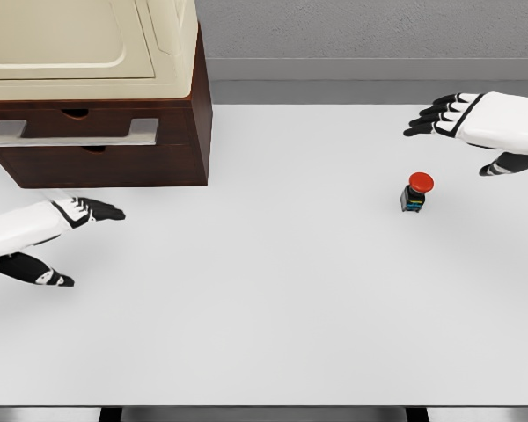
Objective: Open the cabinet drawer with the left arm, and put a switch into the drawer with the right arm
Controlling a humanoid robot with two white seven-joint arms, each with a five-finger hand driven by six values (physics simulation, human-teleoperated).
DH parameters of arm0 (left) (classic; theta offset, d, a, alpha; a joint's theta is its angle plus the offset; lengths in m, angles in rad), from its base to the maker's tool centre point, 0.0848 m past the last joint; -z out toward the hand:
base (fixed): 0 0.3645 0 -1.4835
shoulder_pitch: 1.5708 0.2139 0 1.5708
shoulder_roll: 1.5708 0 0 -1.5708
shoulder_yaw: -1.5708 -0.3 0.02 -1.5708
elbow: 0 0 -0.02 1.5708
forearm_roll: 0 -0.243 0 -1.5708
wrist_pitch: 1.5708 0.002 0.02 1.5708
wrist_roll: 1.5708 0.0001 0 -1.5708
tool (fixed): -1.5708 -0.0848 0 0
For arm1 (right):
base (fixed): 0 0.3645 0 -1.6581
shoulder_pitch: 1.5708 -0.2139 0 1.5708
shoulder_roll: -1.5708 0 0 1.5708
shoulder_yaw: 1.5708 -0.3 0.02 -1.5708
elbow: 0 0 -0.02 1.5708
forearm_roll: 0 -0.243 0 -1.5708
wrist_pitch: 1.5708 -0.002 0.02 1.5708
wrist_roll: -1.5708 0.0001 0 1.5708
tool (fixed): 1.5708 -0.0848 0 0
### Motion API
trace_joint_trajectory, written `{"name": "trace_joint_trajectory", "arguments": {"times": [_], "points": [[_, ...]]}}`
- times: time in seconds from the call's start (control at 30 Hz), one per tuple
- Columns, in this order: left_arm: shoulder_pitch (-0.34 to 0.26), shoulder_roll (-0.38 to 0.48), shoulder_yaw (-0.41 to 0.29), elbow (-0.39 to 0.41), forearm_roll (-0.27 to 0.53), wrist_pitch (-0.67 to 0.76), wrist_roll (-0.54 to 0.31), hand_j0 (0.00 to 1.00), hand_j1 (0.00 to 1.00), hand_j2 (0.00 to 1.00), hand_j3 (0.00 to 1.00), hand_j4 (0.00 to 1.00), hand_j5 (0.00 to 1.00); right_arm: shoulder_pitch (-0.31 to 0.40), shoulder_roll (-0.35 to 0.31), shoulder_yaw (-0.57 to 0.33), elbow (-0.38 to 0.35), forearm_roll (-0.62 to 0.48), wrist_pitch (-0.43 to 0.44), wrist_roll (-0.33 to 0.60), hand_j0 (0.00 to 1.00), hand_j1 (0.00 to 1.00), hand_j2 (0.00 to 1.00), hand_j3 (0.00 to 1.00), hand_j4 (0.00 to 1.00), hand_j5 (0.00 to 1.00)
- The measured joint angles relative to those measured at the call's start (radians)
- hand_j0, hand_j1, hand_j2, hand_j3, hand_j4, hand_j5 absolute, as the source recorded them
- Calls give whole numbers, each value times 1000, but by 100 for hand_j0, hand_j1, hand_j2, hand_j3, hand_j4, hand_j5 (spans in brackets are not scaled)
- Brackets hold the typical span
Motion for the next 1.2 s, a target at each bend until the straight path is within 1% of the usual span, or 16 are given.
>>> {"name": "trace_joint_trajectory", "arguments": {"times": [0.1, 0.2, 0.23, 0.27, 0.33, 0.43, 0.47, 0.57, 0.6, 0.67, 0.7, 0.77, 0.87, 0.93, 1.07, 1.2], "points": [[-9, -48, -12, -13, 21, 0, -110, 100, 100, 100, 100, 100, 100, 5, 0, 0, -2, -1, 0, 0, 100, 100, 100, 100, 100, 100], [-23, -60, -33, -40, 60, -1, -174, 100, 100, 100, 100, 100, 100, -5, 0, -17, 15, -2, 0, 0, 100, 100, 100, 100, 100, 100], [-48, -50, -47, -49, 99, -1, -198, 100, 100, 100, 100, 100, 100, 11, 0, -34, 24, -3, 0, 0, 100, 100, 100, 100, 100, 100], [-58, -37, -58, -57, 151, -1, -233, 100, 100, 100, 100, 100, 100, 14, -2, -46, 31, -5, 0, 0, 100, 100, 100, 100, 100, 100], [-95, 1, -72, -65, 274, -1, -299, 100, 100, 100, 100, 100, 100, 14, -3, -62, 39, -6, 0, 0, 100, 100, 100, 100, 100, 100], [-132, 71, -79, -71, 453, -1, -343, 100, 100, 100, 100, 100, 100, 15, -3, -67, 34, -3, 0, 0, 100, 100, 100, 100, 100, 100], [-159, 85, -79, -72, 500, -1, -350, 100, 100, 100, 100, 100, 100, 15, -4, -66, 30, -2, 0, 0, 100, 100, 100, 100, 100, 100], [-250, 113, -80, -74, 598, 0, -362, 100, 100, 100, 100, 100, 100, 6, -1, -46, 25, 17, 0, 0, 100, 100, 100, 100, 100, 100], [-303, 118, -78, -74, 641, 27, -364, 100, 100, 100, 100, 100, 100, 2, 6, -30, 25, 41, 1, 0, 100, 100, 100, 100, 100, 100], [-342, 125, -78, -74, 690, 75, -366, 100, 100, 100, 100, 100, 100, 0, 26, -7, 24, 91, 0, 0, 100, 100, 100, 100, 100, 100], [-383, 128, -77, -74, 711, 117, -367, 100, 100, 100, 100, 100, 100, -3, 32, 0, 27, 106, 0, 0, 100, 100, 100, 100, 100, 100], [-397, 128, -78, -74, 725, 188, -368, 100, 100, 100, 100, 100, 100, -3, 42, 10, 34, 126, 0, 0, 100, 100, 100, 100, 100, 100], [-399, 125, -79, -74, 704, 226, -369, 100, 100, 100, 100, 100, 100, -8, 55, 28, 43, 139, 0, 0, 100, 100, 100, 100, 100, 100], [-400, 113, -79, -74, 673, 248, -369, 100, 100, 100, 100, 100, 100, -11, 60, 37, 48, 145, 0, 0, 100, 100, 100, 100, 100, 100], [-431, 63, -83, -69, 600, 364, -369, 100, 100, 100, 100, 100, 100, -14, 67, 65, 65, 175, 0, 0, 100, 100, 100, 100, 100, 100], [-442, 38, -84, -48, 567, 428, -369, 100, 100, 100, 100, 100, 100, -21, 84, 75, 95, 198, 0, 0, 100, 100, 100, 100, 100, 100]]}}
